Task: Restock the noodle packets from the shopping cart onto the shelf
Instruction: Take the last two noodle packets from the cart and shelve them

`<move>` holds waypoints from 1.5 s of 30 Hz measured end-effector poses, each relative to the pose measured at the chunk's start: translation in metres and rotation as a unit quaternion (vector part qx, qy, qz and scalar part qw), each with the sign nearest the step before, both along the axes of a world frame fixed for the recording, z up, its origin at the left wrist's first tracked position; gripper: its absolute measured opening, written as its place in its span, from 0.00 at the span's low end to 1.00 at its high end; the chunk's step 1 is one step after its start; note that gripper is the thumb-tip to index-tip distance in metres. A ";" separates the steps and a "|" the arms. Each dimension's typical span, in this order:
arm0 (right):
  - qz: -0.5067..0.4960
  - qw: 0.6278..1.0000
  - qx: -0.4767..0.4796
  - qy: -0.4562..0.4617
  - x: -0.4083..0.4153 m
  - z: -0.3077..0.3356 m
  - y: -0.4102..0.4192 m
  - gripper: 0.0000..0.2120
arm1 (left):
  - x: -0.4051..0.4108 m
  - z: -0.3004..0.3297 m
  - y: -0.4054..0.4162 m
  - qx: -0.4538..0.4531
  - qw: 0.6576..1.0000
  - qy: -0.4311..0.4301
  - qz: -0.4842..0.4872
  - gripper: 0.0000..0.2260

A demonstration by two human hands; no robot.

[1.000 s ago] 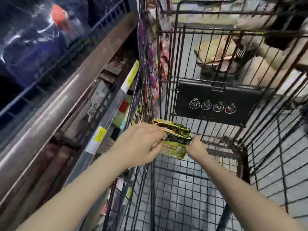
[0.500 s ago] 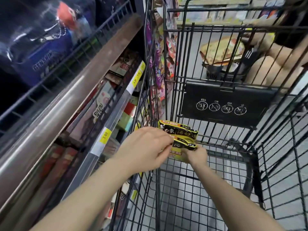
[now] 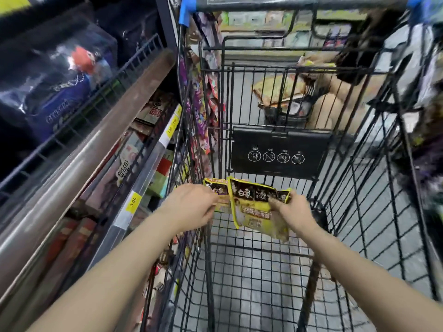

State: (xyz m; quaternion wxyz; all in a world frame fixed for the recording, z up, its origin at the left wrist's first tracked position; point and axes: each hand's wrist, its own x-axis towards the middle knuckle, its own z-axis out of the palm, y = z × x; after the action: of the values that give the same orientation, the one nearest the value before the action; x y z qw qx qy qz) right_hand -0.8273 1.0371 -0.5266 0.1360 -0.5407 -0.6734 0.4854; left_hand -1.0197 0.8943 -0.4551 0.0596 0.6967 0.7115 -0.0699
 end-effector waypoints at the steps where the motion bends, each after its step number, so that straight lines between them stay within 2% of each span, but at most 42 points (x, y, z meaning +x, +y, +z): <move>1: -0.003 1.000 -0.008 0.002 0.004 0.008 0.002 0.09 | -0.001 0.000 0.001 -0.010 1.000 -0.001 0.022 0.13; 2: -0.014 1.000 -0.010 0.000 0.013 0.020 0.003 0.09 | 0.002 -0.001 0.003 -0.019 0.999 -0.010 0.043 0.13; 4: -0.043 0.999 -0.019 0.017 0.032 0.040 0.004 0.17 | 0.007 -0.004 0.007 -0.036 0.996 -0.032 0.079 0.15; 7: -0.078 0.995 -0.014 0.063 0.060 0.068 0.003 0.12 | 0.021 -0.015 0.014 -0.058 0.989 -0.087 0.100 0.17; 11: -0.113 0.987 -0.047 0.109 0.086 0.091 -0.002 0.18 | 0.040 -0.035 0.029 -0.082 0.983 -0.120 0.116 0.20; 15: -0.140 0.981 -0.044 0.128 0.103 0.097 -0.003 0.09 | 0.042 -0.059 0.048 -0.069 0.981 -0.122 0.135 0.21; 17: -0.144 0.978 -0.049 0.146 0.107 0.096 -0.002 0.11 | 0.039 -0.075 0.058 -0.064 0.980 -0.118 0.150 0.22; 18: -0.143 0.977 -0.052 0.149 0.108 0.096 -0.002 0.13 | 0.037 -0.083 0.063 -0.061 0.979 -0.116 0.155 0.22; 20: -0.145 0.979 -0.052 0.136 0.109 0.091 0.000 0.27 | 0.031 -0.099 0.073 -0.060 0.979 -0.111 0.163 0.23; 21: -0.145 0.980 -0.044 0.132 0.109 0.088 0.002 0.27 | 0.028 -0.108 0.077 -0.060 0.978 -0.108 0.168 0.24; 24: -0.145 0.980 -0.028 0.130 0.110 0.077 0.007 0.24 | 0.017 -0.130 0.089 -0.046 0.978 -0.078 0.188 0.29; 28: -0.147 0.981 -0.014 0.126 0.109 0.066 0.012 0.26 | -0.004 -0.151 0.101 -0.062 0.974 0.006 0.219 0.33; 34: -0.133 0.980 -0.033 0.145 0.108 0.070 0.012 0.24 | -0.029 -0.177 0.104 -0.100 0.961 0.076 0.248 0.35; 37: -0.129 0.977 -0.025 0.167 0.105 0.073 0.012 0.12 | -0.033 -0.182 0.103 -0.050 0.962 0.143 0.225 0.28; 38: -0.130 0.977 -0.024 0.169 0.103 0.075 0.012 0.11 | -0.033 -0.180 0.102 -0.044 0.961 0.167 0.217 0.25; 42: -0.130 0.977 -0.025 0.166 0.096 0.073 0.017 0.18 | -0.031 -0.179 0.100 -0.044 0.958 0.234 0.162 0.16; 45: -0.125 0.978 -0.022 0.167 0.094 0.073 0.019 0.18 | -0.033 -0.172 0.096 -0.031 0.971 0.177 0.158 0.16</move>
State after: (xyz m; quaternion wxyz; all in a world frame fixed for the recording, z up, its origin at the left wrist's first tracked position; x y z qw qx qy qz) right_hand -0.7335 1.0560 -0.4539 0.2939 -0.5350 -0.5571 0.5630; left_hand -1.0528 0.9905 -0.6275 -0.0353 0.5494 0.8095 -0.2040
